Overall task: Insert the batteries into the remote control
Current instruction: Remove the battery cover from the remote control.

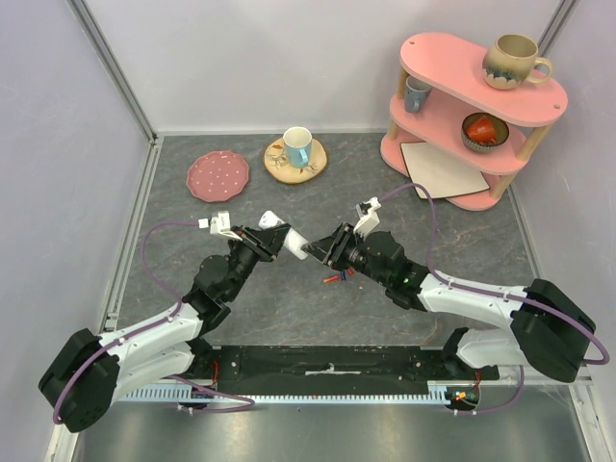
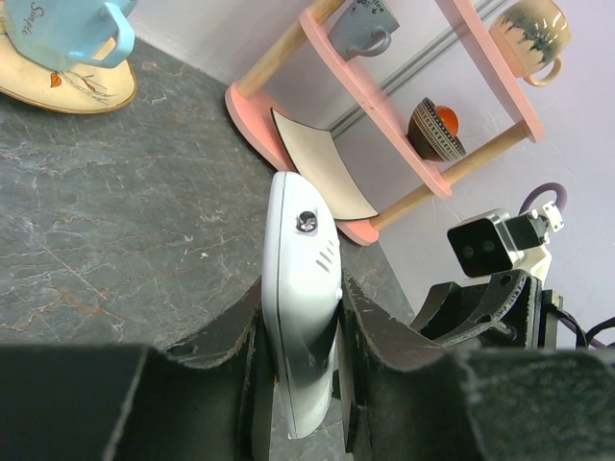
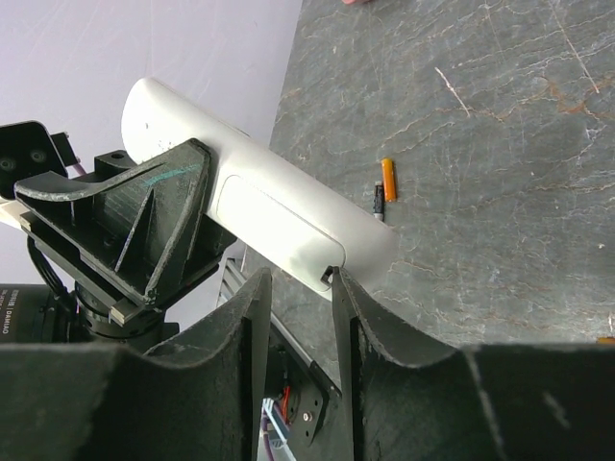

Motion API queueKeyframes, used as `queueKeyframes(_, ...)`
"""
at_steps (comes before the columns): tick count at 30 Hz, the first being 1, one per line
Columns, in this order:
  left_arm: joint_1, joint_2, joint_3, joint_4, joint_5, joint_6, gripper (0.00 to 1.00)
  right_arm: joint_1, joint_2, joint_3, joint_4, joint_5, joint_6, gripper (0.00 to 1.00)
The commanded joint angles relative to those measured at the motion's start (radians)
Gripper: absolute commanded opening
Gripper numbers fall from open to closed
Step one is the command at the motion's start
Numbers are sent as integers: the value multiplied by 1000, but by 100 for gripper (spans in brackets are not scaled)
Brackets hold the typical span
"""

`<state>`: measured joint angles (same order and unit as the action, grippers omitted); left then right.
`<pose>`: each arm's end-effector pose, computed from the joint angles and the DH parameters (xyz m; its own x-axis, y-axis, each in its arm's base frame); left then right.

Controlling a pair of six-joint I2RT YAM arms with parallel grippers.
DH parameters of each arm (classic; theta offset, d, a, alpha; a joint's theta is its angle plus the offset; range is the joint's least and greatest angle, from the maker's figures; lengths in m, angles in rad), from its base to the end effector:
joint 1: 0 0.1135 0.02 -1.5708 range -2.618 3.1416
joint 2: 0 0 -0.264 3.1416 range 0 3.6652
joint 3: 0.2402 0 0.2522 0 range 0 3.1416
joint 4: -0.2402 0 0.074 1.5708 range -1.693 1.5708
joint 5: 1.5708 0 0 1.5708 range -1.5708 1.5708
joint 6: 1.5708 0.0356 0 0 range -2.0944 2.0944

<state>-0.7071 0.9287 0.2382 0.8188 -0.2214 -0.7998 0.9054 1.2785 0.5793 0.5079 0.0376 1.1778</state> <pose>0.1547 -0.1219 0.2291 -0.2680 -0.6913 -0.6710 0.3960 0.5558 -0.7309 0.1724 0.2176 0.2337 -0.7501 0.5395 -0.3826 -0.1839 0.3855 0.9042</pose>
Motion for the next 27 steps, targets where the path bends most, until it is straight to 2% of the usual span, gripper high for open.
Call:
queueKeyframes(1, -18, 5, 3, 75, -9, 19, 2, 0, 1, 51, 58, -10, 5, 38)
queueKeyframes(27, -32, -5, 32, 3, -58, 82, 2, 0, -39, 57, 23, -16, -14, 45)
